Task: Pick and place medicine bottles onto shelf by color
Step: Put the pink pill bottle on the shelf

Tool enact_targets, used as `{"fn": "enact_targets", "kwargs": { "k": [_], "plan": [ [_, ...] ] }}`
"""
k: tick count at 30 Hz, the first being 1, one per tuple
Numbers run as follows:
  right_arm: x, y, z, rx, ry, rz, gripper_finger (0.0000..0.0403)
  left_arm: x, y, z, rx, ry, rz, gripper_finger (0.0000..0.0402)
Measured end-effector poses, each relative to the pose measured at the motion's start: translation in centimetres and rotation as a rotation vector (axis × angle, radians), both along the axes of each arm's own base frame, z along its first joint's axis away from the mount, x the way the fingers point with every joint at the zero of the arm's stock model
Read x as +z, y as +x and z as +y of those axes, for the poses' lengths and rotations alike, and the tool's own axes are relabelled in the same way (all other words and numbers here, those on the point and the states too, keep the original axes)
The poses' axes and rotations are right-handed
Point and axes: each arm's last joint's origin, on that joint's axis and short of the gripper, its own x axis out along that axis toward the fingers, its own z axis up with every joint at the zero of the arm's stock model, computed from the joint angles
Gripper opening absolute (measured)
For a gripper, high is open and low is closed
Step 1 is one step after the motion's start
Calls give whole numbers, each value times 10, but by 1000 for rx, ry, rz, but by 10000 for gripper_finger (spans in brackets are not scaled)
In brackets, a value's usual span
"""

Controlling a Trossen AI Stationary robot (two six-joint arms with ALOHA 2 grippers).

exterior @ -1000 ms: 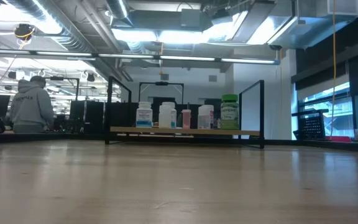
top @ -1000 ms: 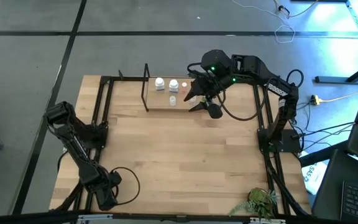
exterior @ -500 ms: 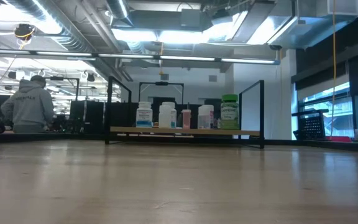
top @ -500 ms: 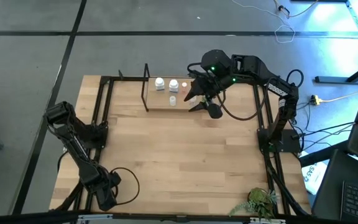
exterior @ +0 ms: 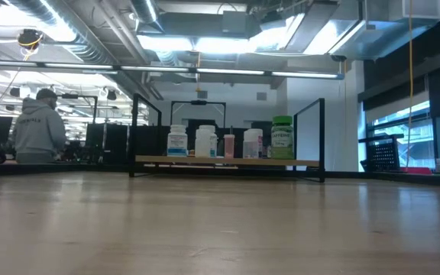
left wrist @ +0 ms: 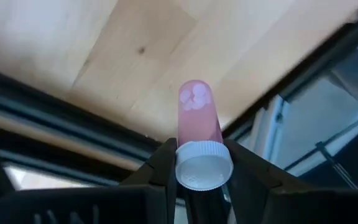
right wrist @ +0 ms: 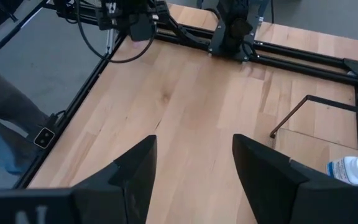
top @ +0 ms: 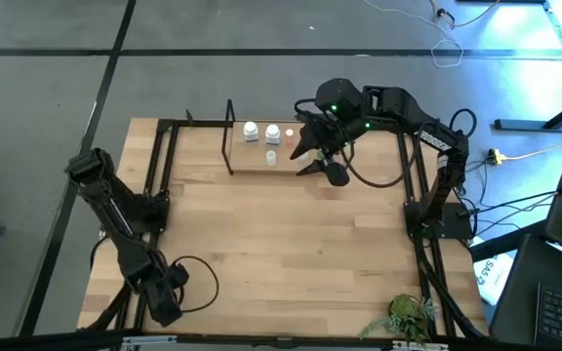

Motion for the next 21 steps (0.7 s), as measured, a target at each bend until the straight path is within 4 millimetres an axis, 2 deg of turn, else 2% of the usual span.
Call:
{"fn": "enact_targets", "kwargs": {
  "k": [5, 10, 16, 21],
  "plan": [
    [0, 0, 0, -4, 4, 1, 213, 23, -4, 21, 40, -2, -46, 92],
    [4, -5, 0, -41, -10, -4, 213, 46, -9, 50, 97, 20, -117, 91],
    [13, -13, -3, -186, -90, -19, 213, 68, -8, 88, 157, 64, -280, 91],
    [17, -18, -6, -324, -147, -23, 213, 79, 1, 118, 161, 117, -427, 91]
  ]
}}
